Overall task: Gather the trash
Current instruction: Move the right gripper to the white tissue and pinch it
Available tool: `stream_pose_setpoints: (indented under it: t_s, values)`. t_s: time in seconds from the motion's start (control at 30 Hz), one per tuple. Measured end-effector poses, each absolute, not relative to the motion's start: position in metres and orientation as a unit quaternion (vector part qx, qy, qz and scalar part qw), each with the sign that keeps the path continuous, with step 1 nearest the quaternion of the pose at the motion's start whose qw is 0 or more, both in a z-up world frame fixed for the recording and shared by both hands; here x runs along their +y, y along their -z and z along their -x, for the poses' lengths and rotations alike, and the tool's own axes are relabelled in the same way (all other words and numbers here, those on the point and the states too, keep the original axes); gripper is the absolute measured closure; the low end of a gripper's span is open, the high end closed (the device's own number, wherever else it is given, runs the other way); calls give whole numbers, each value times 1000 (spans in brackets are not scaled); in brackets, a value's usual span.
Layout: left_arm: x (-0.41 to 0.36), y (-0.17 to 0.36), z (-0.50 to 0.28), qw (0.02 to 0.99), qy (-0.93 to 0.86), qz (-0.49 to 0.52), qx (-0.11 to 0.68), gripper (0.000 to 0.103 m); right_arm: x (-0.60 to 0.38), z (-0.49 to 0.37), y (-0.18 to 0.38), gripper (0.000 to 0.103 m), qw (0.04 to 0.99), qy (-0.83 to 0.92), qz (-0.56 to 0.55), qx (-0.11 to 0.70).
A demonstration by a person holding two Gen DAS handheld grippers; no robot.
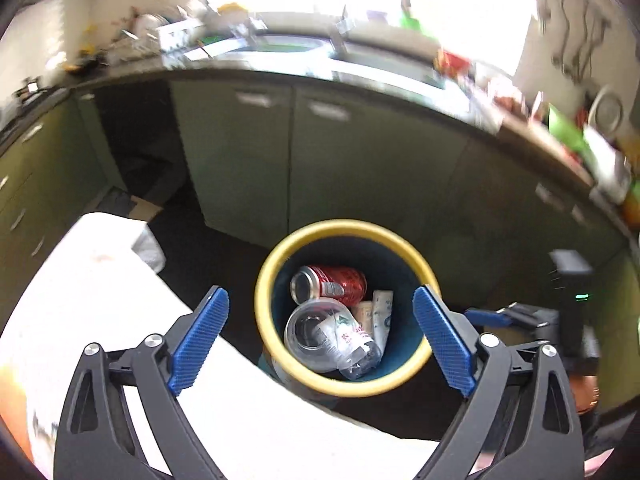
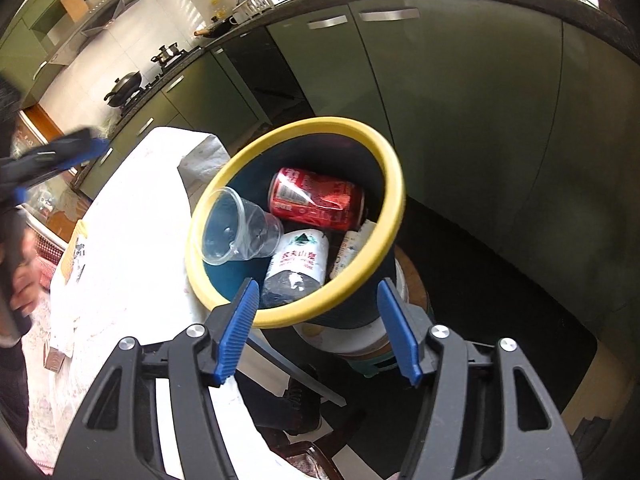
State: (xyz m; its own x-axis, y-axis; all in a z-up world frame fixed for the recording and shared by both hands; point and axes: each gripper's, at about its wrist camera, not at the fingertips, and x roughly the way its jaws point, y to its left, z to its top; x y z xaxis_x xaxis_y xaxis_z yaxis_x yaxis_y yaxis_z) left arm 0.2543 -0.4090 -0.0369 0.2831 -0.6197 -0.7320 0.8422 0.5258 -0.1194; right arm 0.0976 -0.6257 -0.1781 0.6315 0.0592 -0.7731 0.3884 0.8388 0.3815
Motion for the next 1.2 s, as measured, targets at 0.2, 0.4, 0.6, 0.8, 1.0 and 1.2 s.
stream_pose_setpoints:
  t_s: [0.2, 0.4, 0.6, 0.8, 1.0, 1.2]
  values:
    - [-299, -6, -217, 848, 415, -95, 315, 5, -603, -110, 174, 44, 866, 73, -251, 427]
    - [-185, -17, -186, 902, 319, -73, 282, 5, -561, -129, 158, 44, 875, 28, -214, 433]
    - [-81, -9, -164, 934, 212, -48, 283, 5, -493, -154, 136, 44, 883, -42, -162, 439]
    - [-17, 12, -143, 940, 148, -44, 304, 5, -393, -183, 130, 44, 869, -157, -108, 457]
    - [24, 29, -129, 940, 134, -18, 313, 5, -307, -214, 132, 48, 850, -216, -70, 475]
    - [37, 41, -125, 937, 138, -4, 322, 5, -275, -228, 142, 55, 843, -216, -42, 491]
